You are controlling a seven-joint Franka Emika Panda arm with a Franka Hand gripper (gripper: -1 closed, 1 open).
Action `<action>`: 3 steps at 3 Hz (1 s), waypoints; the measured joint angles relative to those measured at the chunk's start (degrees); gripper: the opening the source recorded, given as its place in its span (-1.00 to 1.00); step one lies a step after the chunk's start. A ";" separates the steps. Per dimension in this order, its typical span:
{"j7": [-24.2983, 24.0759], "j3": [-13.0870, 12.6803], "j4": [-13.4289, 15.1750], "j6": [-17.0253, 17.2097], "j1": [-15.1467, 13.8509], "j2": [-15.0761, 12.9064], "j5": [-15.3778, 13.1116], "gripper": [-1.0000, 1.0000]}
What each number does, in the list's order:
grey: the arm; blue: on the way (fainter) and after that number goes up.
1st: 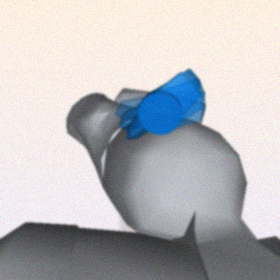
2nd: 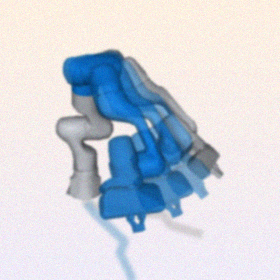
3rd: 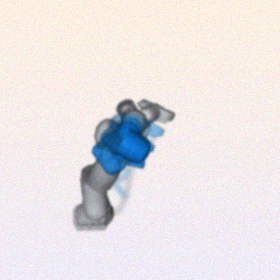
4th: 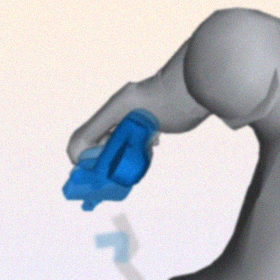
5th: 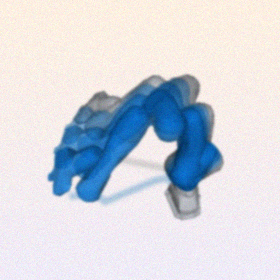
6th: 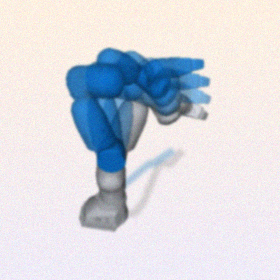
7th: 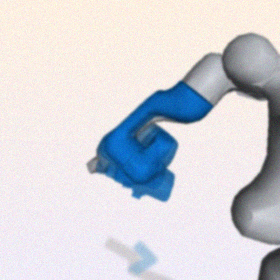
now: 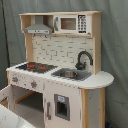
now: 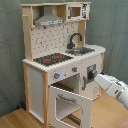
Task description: Play with the kitchen
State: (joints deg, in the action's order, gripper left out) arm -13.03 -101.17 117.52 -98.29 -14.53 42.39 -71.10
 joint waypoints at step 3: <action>8.27 9.53 11.04 -1.16 6.33 -1.71 -0.01 1.00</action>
State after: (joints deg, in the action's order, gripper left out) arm -4.75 -91.64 128.55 -99.45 -8.20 40.68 -71.11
